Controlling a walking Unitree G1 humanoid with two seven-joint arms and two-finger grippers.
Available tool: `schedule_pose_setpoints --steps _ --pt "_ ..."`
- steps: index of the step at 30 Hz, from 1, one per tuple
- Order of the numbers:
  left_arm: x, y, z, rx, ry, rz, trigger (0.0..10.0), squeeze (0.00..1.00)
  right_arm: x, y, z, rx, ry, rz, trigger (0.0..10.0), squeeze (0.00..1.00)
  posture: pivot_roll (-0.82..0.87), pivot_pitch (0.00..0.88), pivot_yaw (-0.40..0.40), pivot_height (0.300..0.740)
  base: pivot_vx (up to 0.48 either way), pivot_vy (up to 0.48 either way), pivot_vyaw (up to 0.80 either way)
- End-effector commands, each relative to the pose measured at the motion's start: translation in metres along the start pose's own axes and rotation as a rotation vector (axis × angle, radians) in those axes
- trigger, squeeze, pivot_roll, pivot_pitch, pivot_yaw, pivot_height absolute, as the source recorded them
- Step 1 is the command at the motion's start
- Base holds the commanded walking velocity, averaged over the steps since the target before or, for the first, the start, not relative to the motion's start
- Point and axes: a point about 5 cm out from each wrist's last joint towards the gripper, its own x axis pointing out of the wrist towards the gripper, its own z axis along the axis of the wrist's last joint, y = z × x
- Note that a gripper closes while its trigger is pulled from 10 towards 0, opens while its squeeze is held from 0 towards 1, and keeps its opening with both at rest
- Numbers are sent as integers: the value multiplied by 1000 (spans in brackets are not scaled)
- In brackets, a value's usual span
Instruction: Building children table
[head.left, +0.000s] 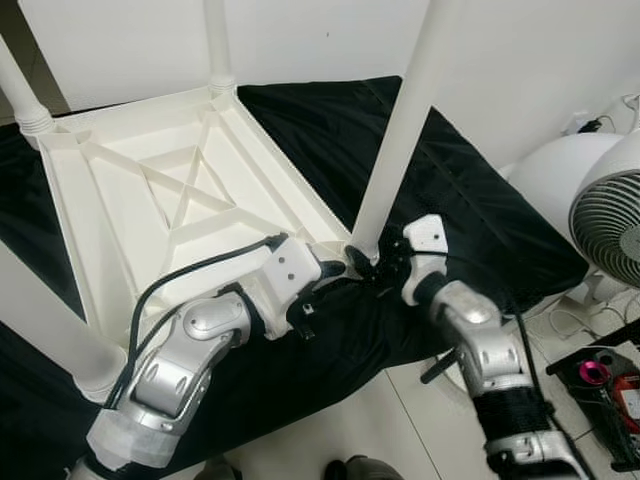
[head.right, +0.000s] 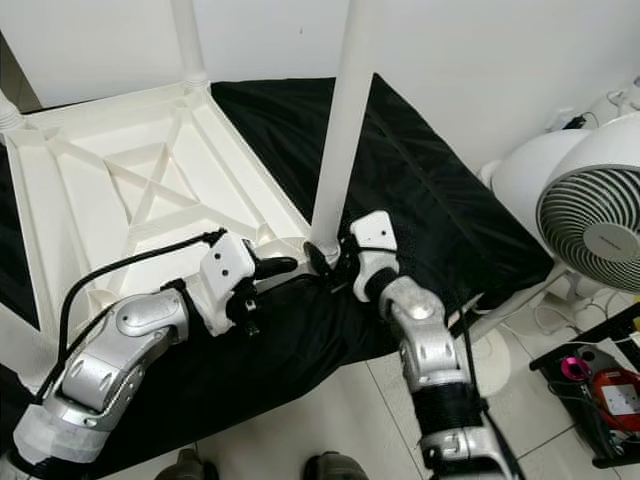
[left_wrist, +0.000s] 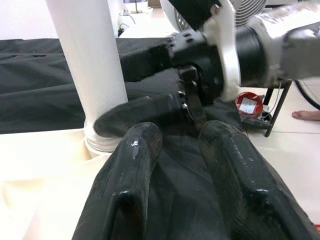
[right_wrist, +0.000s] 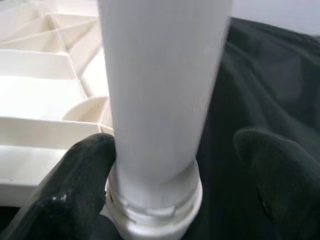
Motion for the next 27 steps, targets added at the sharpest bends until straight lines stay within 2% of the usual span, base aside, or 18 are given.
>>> schedule_pose_setpoints --steps 1,5,7,15,19,20,21,22,27 --pt "-1 -2 0 -10 2 -2 10000 0 2 -4 -3 3 3 34 10000 0 -56 72 -65 740 0 0 0" --pt "0 -3 1 -6 0 -2 10000 0 13 -13 5 -41 -2 146 10000 0 -44 53 -70 740 0 0 0" --pt "0 -3 1 -5 0 -3 10000 0 15 -14 6 -52 -2 160 10000 0 -44 53 -70 740 0 0 0" --pt "3 2 3 5 -5 10 10000 0 25 -16 9 -59 6 264 10000 0 -35 44 -81 740 0 0 0" --pt "3 1 2 5 -8 13 10000 0 26 -13 2 -70 29 313 10000 0 -41 41 -84 740 0 0 0" --pt "3 0 3 4 -9 13 10000 0 26 -12 1 -70 31 321 2275 0 -44 41 -82 740 0 0 0" --pt "4 1 3 4 -10 12 10000 0 27 -12 0 -67 31 327 2275 0 -44 41 -82 740 0 0 0" --pt "4 1 3 5 -10 12 10000 0 27 -12 0 -64 30 333 0 0 -43 42 -82 740 0 0 0" --pt "5 3 4 6 -14 10 10000 0 24 -15 -5 -52 43 346 0 0 -46 43 -77 740 0 0 0"
